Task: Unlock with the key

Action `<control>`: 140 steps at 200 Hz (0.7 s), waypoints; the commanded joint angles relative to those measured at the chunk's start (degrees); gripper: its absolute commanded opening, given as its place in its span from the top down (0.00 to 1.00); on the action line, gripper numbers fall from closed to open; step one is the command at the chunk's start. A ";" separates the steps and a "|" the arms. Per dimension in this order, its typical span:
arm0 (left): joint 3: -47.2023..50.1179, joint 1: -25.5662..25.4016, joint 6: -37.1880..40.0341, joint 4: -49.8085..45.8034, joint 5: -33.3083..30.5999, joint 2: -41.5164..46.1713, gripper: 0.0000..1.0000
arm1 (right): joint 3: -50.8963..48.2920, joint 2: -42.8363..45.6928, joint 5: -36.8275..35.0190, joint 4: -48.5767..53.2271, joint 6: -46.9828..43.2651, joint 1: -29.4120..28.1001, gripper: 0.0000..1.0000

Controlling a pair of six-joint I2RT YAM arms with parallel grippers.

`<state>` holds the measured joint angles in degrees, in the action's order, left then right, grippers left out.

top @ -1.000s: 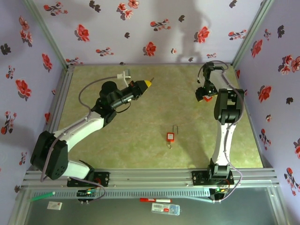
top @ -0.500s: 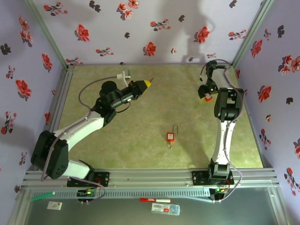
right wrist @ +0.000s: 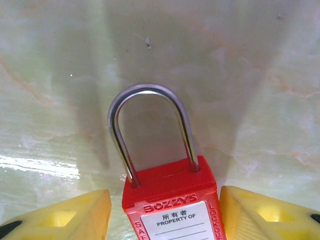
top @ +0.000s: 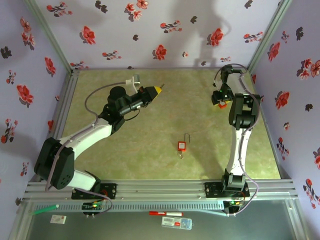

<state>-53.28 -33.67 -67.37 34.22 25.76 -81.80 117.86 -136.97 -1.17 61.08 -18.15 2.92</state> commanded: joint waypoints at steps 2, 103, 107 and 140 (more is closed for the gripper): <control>-1.49 0.49 -0.30 0.22 0.93 0.02 1.00 | 0.45 -1.45 1.17 3.49 2.20 0.85 0.42; -0.93 0.29 0.22 0.41 -0.20 0.16 1.00 | 1.40 -1.79 1.47 3.34 4.44 1.47 0.52; -0.99 0.35 0.23 0.41 -0.18 0.18 1.00 | 1.61 -1.87 1.52 3.34 4.52 1.48 0.52; -1.13 0.31 0.49 0.15 -0.36 0.15 1.00 | 1.67 -2.16 1.97 3.61 5.05 1.56 0.53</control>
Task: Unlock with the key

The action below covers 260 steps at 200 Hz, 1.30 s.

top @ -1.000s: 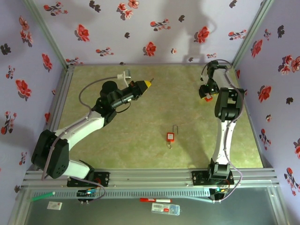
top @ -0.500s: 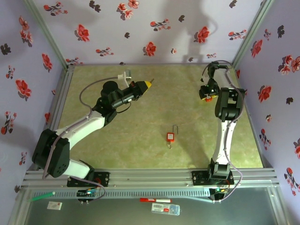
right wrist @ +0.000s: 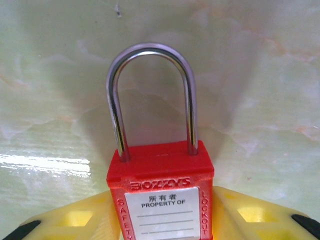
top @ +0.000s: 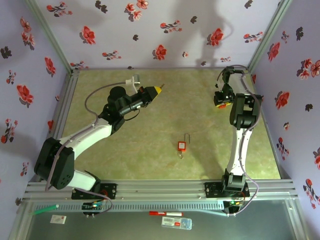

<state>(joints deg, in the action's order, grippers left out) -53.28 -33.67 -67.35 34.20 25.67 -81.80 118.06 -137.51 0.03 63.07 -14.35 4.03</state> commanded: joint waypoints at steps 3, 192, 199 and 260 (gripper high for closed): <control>-1.17 0.35 0.54 0.17 -0.31 0.15 1.00 | 1.47 -1.62 0.72 1.66 1.33 0.39 0.53; -10.81 -6.51 15.29 -9.78 -9.12 -0.42 1.00 | -28.67 37.22 35.23 -33.85 53.94 -0.41 0.86; -11.40 -6.91 16.51 -11.01 -9.61 -0.45 1.00 | -28.96 38.49 35.99 -34.26 55.35 -0.81 0.87; -16.51 -13.12 28.38 -23.24 -22.42 0.81 1.00 | -36.34 50.14 41.10 -50.62 75.94 -8.56 0.91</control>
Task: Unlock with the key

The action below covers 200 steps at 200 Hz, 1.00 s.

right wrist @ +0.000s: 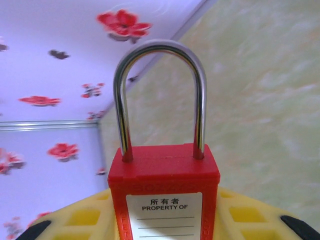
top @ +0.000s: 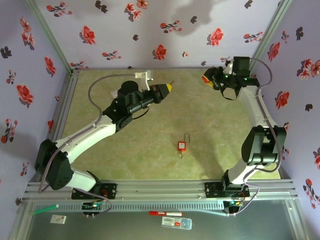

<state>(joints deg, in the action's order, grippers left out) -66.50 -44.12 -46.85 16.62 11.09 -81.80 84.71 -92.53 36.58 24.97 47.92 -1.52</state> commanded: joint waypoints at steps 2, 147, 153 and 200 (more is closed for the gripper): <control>-3.46 -2.95 8.24 -6.06 -8.24 0.78 1.00 | -3.28 5.41 4.45 -13.29 14.56 -3.30 0.91; -6.64 -9.93 17.10 -15.38 -20.81 0.33 1.00 | -13.98 13.18 0.42 -24.24 33.00 -15.58 0.92; -6.87 -10.02 17.35 -16.07 -21.09 0.24 1.00 | -14.04 13.17 0.52 -24.27 33.03 -15.70 0.92; -8.72 -10.02 17.90 -18.39 -21.56 -0.93 1.00 | -14.91 13.35 0.75 -24.22 33.17 -16.29 0.92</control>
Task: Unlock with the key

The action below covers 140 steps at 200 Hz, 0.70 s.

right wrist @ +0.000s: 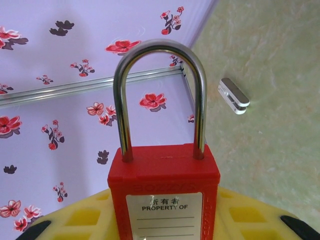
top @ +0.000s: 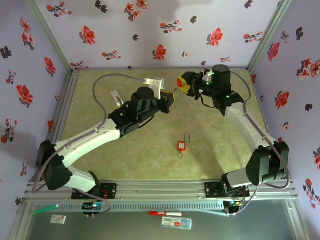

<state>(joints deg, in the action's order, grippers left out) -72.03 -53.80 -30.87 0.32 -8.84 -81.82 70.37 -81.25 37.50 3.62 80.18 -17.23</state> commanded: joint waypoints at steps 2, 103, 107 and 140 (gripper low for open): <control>-3.24 -0.30 1.88 -2.19 -1.66 -0.98 1.00 | -0.58 2.07 -0.15 -2.90 0.91 -0.60 0.92; -2.67 2.57 -3.73 -2.19 3.14 -2.42 1.00 | -1.24 2.90 -0.09 -2.91 0.77 -2.09 0.93; -2.45 2.68 -3.73 -2.02 3.15 -2.34 1.00 | -1.36 2.92 -0.18 -2.91 0.78 -2.17 0.93; -2.24 3.36 -3.92 -1.29 4.21 -2.02 1.00 | -2.12 3.23 -0.18 -3.24 0.89 -2.63 0.93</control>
<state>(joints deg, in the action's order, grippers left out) -74.19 -51.00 -33.82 -2.20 -5.89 -84.40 68.99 -80.09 37.50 3.18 80.20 -19.27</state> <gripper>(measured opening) 0.074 0.383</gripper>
